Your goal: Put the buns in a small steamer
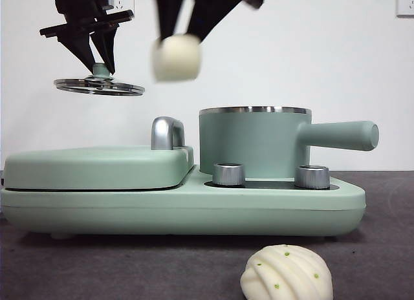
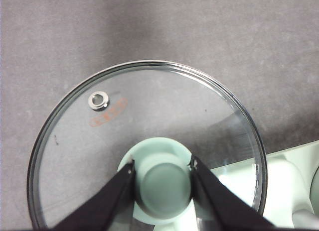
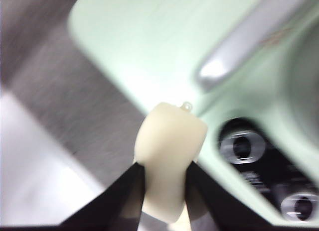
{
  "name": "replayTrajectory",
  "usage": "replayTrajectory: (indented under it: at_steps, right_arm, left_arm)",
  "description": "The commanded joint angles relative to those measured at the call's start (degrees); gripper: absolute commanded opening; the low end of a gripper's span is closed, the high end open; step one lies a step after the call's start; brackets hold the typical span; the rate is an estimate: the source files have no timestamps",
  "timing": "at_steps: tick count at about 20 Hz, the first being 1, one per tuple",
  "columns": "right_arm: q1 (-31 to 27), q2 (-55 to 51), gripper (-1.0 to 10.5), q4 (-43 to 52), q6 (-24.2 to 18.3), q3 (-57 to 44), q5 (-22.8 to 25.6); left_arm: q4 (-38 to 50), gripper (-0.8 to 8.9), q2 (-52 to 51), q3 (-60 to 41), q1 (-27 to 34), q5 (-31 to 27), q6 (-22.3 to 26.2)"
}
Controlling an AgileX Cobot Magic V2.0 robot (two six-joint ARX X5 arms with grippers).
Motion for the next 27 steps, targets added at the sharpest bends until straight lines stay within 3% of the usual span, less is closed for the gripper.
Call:
replayTrajectory:
  at_steps: [1,8,18,23,27]
  right_arm:
    - [-2.91,1.14,1.1,0.48,-3.08,3.39,0.9]
    - [-14.29,4.66,1.1,7.76,-4.33,3.65,0.42]
    - [-17.51,12.96,1.1,7.91,-5.05,3.63,-2.25]
    - [-18.01,13.73,3.0,6.49,-5.05,3.63,-2.54]
    - [-18.58,13.73,3.7,7.28,-5.07,3.63,-2.56]
  left_arm:
    - [1.14,0.18,0.33,2.67,-0.07,0.11,-0.2]
    - [1.44,0.18,0.33,2.67,-0.07,0.11,-0.2]
    - [1.53,0.18,0.35,2.67,-0.07,0.11,-0.2]
    - [1.51,0.18,0.35,2.67,-0.04,0.11,-0.2]
    - [1.51,0.18,0.35,2.67,-0.04,0.11,-0.2]
